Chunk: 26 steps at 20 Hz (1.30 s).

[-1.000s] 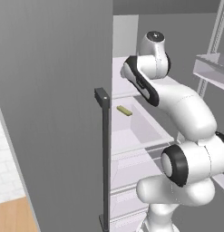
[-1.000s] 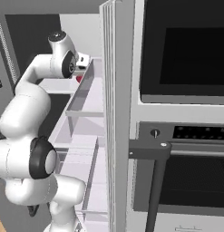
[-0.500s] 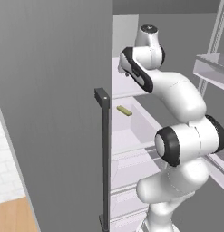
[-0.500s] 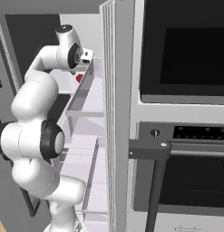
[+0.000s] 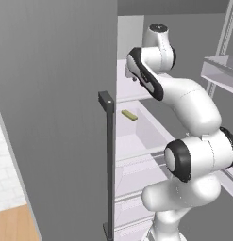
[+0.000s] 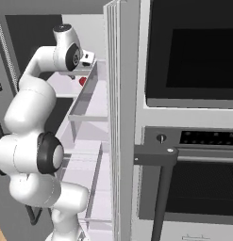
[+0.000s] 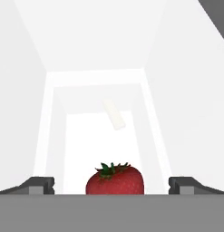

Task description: Take the strawberry from the fridge and place it on top of the pancake, located on the dining counter.

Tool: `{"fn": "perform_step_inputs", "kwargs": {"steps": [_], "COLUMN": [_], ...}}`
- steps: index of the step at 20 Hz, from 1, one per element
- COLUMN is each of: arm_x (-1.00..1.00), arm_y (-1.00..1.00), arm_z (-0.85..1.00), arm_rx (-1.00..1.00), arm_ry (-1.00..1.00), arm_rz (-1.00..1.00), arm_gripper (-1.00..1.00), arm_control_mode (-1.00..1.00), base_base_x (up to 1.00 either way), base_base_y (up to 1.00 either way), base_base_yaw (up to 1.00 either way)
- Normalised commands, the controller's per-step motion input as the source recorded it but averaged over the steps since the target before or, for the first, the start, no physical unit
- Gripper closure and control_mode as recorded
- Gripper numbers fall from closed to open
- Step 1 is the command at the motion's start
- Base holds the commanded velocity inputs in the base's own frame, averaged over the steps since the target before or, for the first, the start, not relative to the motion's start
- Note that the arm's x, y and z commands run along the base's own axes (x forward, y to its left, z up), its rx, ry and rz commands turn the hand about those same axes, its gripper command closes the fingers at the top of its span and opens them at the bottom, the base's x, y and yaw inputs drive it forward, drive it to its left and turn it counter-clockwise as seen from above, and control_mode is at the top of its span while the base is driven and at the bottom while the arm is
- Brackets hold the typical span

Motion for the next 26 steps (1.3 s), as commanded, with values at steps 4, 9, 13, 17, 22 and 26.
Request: {"fn": "perform_step_inputs", "kwargs": {"steps": [4,9,13,17,22,26], "arm_x": [0.00,0.00,0.00,0.00,0.00,0.00], "arm_y": [0.00,0.00,0.00,0.00,-0.04,-0.04], "arm_z": [-0.01,-0.05,-0.11,-0.19,-0.14,0.00], "arm_rx": [0.00,0.00,0.00,0.00,0.00,0.00], "arm_ry": [0.01,0.01,0.03,0.04,0.01,0.00], "arm_rz": [0.00,0.00,0.00,0.00,0.00,-0.01], "arm_gripper": [-1.00,-1.00,-1.00,-1.00,-1.00,-1.00], "arm_control_mode": [-1.00,-1.00,-1.00,-1.00,-1.00,-1.00], "base_base_x": [0.00,0.00,0.00,0.00,0.00,0.00], "base_base_y": [0.00,0.00,0.00,0.00,0.00,0.00], "base_base_yaw": [0.00,0.00,0.00,0.00,0.00,0.00]}}
